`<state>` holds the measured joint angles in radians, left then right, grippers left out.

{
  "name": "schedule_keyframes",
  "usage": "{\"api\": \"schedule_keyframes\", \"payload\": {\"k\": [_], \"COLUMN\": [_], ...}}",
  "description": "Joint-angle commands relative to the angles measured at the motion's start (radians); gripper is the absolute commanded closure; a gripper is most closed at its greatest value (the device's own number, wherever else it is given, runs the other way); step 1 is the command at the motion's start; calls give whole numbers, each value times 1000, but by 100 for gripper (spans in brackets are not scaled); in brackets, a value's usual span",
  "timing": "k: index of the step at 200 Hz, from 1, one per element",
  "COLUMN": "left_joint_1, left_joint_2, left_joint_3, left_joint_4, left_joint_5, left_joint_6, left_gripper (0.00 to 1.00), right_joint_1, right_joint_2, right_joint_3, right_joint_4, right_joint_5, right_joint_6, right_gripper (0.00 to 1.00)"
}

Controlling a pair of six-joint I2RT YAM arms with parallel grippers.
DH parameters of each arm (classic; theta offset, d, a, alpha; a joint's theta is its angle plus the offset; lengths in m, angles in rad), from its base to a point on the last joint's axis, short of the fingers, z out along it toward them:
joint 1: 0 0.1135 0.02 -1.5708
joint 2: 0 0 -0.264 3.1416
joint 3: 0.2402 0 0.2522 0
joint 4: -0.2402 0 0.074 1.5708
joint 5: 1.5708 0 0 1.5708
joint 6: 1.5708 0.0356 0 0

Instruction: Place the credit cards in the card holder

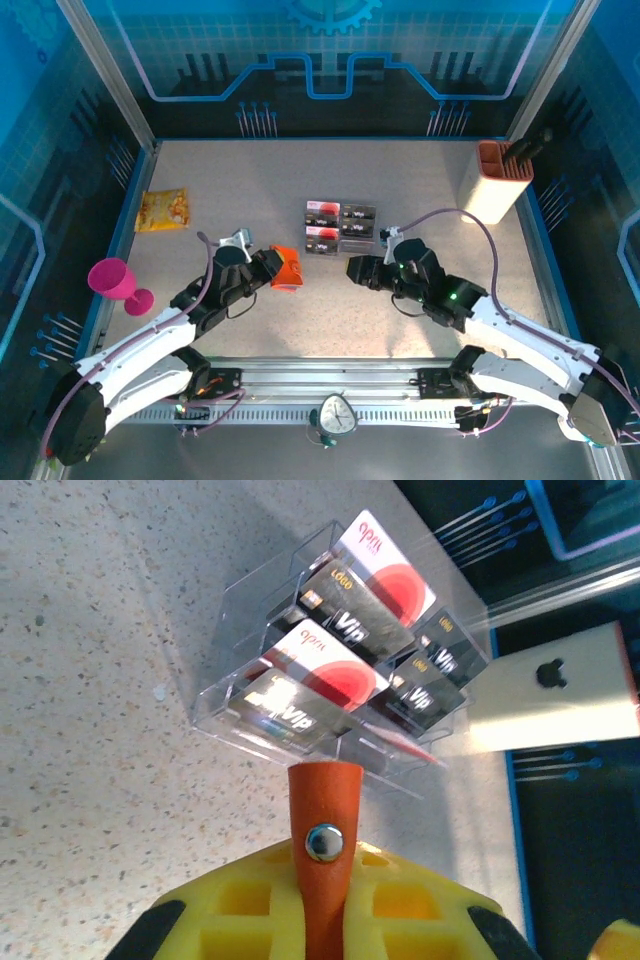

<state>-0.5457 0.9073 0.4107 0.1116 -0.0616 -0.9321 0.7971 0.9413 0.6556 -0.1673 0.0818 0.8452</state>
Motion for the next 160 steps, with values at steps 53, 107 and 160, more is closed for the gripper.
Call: {"api": "schedule_keyframes", "payload": {"k": [53, 107, 160], "left_joint_1": [-59, -94, -104], "left_joint_2": [90, 123, 122], "left_joint_3": [104, 114, 114], "left_joint_4": [-21, -1, 18], "left_joint_5": [64, 50, 34], "left_joint_6": [118, 114, 87], "left_gripper": [100, 100, 100], "right_joint_1": [126, 183, 210], "right_joint_2": [156, 235, 326], "right_joint_3": [141, 180, 217], "right_joint_4": [-93, -27, 23], "right_joint_5": [135, 170, 165], "right_joint_6": [-167, -166, -165], "right_gripper": [47, 46, 46]}}
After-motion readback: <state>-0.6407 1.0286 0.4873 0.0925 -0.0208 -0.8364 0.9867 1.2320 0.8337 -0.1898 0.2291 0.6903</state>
